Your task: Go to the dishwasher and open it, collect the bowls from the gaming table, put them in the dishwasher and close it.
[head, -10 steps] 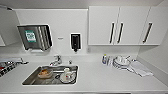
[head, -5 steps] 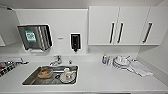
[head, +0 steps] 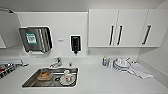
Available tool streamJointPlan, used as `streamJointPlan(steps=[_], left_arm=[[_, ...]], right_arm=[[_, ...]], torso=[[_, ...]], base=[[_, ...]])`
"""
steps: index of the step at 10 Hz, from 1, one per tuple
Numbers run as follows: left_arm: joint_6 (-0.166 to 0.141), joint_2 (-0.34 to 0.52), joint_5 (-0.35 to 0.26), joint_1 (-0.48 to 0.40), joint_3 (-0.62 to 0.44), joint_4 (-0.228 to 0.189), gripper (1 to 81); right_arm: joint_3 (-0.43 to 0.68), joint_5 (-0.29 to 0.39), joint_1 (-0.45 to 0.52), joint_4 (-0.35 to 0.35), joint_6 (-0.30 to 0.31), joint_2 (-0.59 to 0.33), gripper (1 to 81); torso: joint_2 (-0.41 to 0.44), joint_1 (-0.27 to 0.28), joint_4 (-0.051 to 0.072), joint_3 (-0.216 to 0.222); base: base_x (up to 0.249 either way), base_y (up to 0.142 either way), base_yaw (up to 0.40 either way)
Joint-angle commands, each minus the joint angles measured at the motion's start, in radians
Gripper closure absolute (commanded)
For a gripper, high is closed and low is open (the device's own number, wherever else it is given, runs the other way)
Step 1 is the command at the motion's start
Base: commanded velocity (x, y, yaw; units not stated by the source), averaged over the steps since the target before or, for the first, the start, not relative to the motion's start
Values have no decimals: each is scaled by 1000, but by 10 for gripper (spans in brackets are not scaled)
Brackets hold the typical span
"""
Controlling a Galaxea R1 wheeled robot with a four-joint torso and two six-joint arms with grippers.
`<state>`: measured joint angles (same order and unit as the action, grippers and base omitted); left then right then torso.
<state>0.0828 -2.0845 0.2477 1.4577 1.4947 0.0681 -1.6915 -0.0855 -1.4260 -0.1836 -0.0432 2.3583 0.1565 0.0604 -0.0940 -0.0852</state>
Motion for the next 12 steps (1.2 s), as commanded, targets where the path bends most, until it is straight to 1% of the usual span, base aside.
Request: streamJointPlan(steps=[1, 3, 4, 5, 6, 7, 8, 9, 10, 11, 12], left_arm=[[15, 151, -18, -84, -141, -22, 10], [17, 220, -31, -125, -223, -43, 10], [17, 253, -34, -142, -267, -59, 10], [17, 286, -34, -157, -306, -63, 10], [15, 315, -36, -173, -333, -65, 10], [14, 328, -50, -194, -344, -63, 10], [6, 334, -91, -222, -346, -62, 10], [5, 340, -125, -246, -356, -62, 10], [5, 349, -137, -265, -373, -59, 10], [5, 352, -172, -295, -381, -51, 10], [0, 354, -205, -323, -383, -48, 10]], right_arm=[[76, 49, 103, -13, 34, -87, 10], [89, 52, 126, -14, 43, -109, 10], [89, 53, 132, -13, 54, -117, 10], [92, 56, 141, -13, 60, -127, 10], [101, 56, 146, -13, 60, -138, 10], [107, 56, 152, -14, 65, -147, 10], [116, 59, 159, -13, 83, -158, 10], [130, 59, 167, -13, 88, -172, 10], [144, 59, 175, -13, 94, -184, 10], [156, 58, 182, -14, 97, -193, 10], [159, 59, 189, -14, 105, -196, 10]], torso=[[95, 61, 0, 0], [167, 107, 0, 0], [201, 128, 0, -94], [230, 145, 0, -101], [255, 160, 0, -119], [285, 179, 0, -147], [319, 201, 0, -179], [354, 224, 0, -212], [389, 246, 0, -246], [423, 268, 0, -262], [457, 290, 0, -216]], base=[[0, 0, 0], [0, 0, 0], [0, 0, 0], [0, 0, 0], [0, 0, 0], [0, 0, 0], [0, 0, 0], [0, 0, 0], [0, 0, 0], [0, 0, 0], [0, 0, 0]])
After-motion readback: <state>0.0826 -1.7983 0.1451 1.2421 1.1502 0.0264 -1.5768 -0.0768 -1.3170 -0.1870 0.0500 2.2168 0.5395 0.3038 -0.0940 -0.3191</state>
